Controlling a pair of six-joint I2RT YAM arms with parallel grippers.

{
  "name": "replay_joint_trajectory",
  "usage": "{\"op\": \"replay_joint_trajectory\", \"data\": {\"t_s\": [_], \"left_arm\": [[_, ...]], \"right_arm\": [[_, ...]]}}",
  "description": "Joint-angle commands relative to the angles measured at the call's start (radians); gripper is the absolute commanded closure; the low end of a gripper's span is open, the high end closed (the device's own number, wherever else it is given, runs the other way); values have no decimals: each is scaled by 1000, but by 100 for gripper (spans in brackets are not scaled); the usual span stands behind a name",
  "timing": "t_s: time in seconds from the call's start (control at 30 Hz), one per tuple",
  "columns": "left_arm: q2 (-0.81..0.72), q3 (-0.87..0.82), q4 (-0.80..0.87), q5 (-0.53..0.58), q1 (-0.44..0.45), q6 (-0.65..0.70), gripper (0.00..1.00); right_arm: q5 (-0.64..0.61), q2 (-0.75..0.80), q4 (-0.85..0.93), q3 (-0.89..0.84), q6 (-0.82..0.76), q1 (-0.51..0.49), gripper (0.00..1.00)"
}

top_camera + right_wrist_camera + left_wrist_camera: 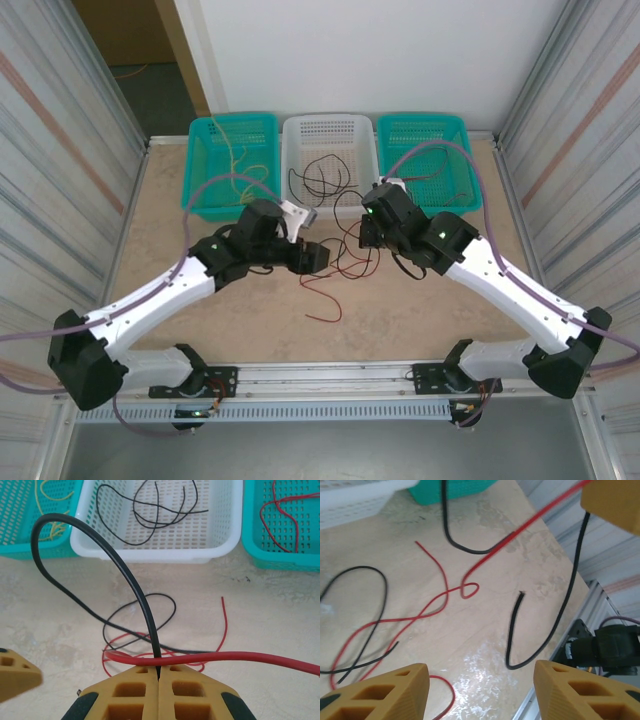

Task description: Untangle the cables

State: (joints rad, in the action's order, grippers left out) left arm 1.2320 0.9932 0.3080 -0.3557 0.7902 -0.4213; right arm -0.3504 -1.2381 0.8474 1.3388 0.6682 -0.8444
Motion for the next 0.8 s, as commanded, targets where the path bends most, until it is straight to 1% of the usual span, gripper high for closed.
{"op": "replay_joint_trajectory", "data": {"t_s": [0.0,0.1,0.27,0.57,0.7,0.77], "left_arm": [[35,31,-65,-43,47,-19,41],[73,46,-65,-25,75,-18,43],[102,47,-73,21,79,-41,53],[124,57,-92,74,79,-37,77],[130,63,-86,94,78,-26,83],[129,64,-86,100,79,-21,89]], "right_arm": [[-2,27,15,28,-7,-4,100],[8,38,9,24,-1,-4,100],[24,54,-1,12,8,-5,100],[45,78,-31,-41,32,-4,100],[53,87,-45,-59,40,1,100],[59,91,-50,-65,44,5,100]]}}
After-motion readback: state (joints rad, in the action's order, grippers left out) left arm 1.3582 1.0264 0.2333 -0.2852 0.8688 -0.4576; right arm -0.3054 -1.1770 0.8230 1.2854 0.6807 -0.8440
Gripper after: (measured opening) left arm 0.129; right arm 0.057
